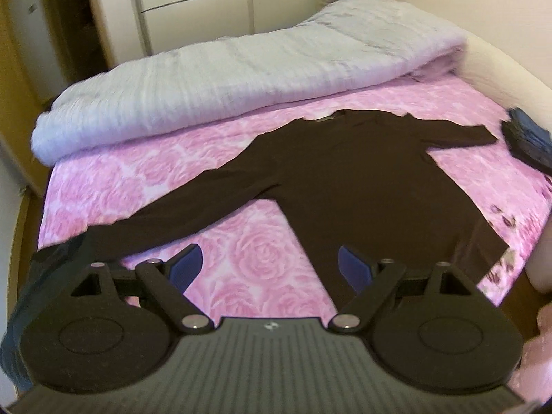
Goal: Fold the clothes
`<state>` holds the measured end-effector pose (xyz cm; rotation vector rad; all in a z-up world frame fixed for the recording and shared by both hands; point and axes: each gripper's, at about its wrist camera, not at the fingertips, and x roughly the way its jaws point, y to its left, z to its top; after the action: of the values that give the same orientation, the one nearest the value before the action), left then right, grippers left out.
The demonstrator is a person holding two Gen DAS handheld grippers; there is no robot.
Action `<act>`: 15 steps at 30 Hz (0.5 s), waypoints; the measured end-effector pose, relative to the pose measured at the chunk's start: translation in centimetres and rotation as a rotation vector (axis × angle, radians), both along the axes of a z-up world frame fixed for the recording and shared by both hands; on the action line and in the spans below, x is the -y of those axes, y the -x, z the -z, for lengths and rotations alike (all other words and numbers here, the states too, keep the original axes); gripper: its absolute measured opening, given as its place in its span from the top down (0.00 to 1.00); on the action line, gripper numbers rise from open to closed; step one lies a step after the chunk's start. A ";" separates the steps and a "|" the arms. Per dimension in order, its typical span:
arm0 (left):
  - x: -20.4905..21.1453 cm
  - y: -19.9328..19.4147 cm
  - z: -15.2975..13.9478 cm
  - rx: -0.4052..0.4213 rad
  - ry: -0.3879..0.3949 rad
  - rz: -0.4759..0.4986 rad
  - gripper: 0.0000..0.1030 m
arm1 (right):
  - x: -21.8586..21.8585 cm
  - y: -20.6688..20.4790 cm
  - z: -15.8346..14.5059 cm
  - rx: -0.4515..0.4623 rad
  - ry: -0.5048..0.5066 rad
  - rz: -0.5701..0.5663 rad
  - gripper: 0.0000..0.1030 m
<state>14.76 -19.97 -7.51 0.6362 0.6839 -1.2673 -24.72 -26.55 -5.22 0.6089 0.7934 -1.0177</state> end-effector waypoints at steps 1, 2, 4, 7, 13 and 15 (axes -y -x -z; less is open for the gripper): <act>-0.3 -0.2 -0.2 0.003 0.008 0.025 0.19 | -0.9 -0.5 -0.4 -0.007 0.011 -0.002 0.30; -0.6 -0.4 -0.4 0.005 0.016 0.048 0.19 | -1.8 -1.1 -0.7 -0.015 0.022 -0.007 0.30; -1.4 -0.8 -0.6 0.009 0.028 0.087 0.19 | -3.7 -2.6 -1.4 -0.037 0.047 -0.025 0.30; -2.6 -2.0 -1.0 0.007 0.035 0.125 0.19 | -6.8 -5.6 -2.5 -0.075 0.075 -0.071 0.30; -5.1 -5.5 -1.0 0.018 0.033 0.145 0.19 | -11.4 -10.2 -2.7 -0.121 0.078 -0.155 0.30; -5.7 -6.8 -0.8 0.017 0.030 0.139 0.19 | -12.6 -11.4 -2.4 -0.129 0.072 -0.168 0.30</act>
<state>21.58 -14.25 -6.70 0.6783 0.6143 -1.3962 -13.32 -13.95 -2.85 0.4108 0.9015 -0.9335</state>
